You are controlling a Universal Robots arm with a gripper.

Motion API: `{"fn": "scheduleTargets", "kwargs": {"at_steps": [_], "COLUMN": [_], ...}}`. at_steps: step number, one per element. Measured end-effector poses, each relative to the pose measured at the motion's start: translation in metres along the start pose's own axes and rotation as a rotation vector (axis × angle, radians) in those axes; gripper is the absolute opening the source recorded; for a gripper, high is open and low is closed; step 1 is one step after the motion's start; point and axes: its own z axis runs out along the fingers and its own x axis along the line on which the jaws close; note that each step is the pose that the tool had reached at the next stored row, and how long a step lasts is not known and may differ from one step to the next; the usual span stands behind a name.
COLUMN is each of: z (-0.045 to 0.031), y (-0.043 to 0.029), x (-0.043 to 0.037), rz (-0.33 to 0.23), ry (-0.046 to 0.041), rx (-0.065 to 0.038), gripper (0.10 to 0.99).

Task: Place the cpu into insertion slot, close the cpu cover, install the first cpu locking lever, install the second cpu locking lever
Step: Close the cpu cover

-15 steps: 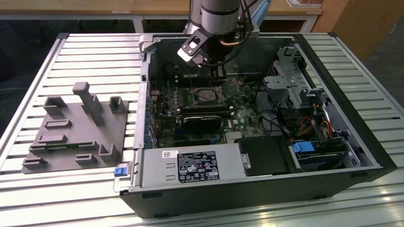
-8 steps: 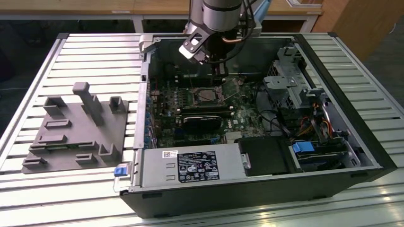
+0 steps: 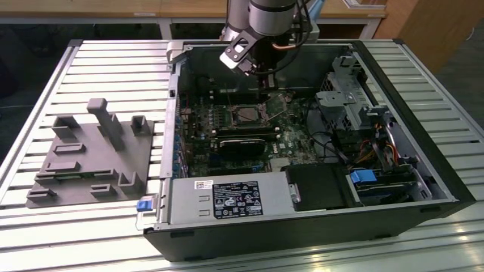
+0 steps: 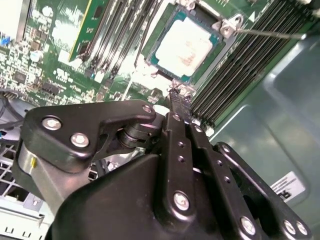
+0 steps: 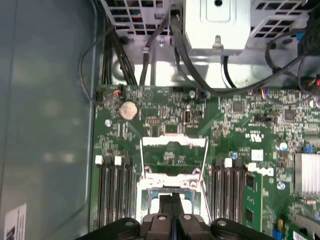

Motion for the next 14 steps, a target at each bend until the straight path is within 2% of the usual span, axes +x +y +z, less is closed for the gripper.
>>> {"fn": "scheduleTargets", "kwargs": {"at_steps": [7,14], "z": [0.0006,0.0007], "y": [0.0098,0.0132], "x": [-0.0001,-0.0002], "rz": [0.0,0.0], "ry": [0.0003,0.0002], "rx": [0.001,0.002], "gripper": [0.106,0.106]}}
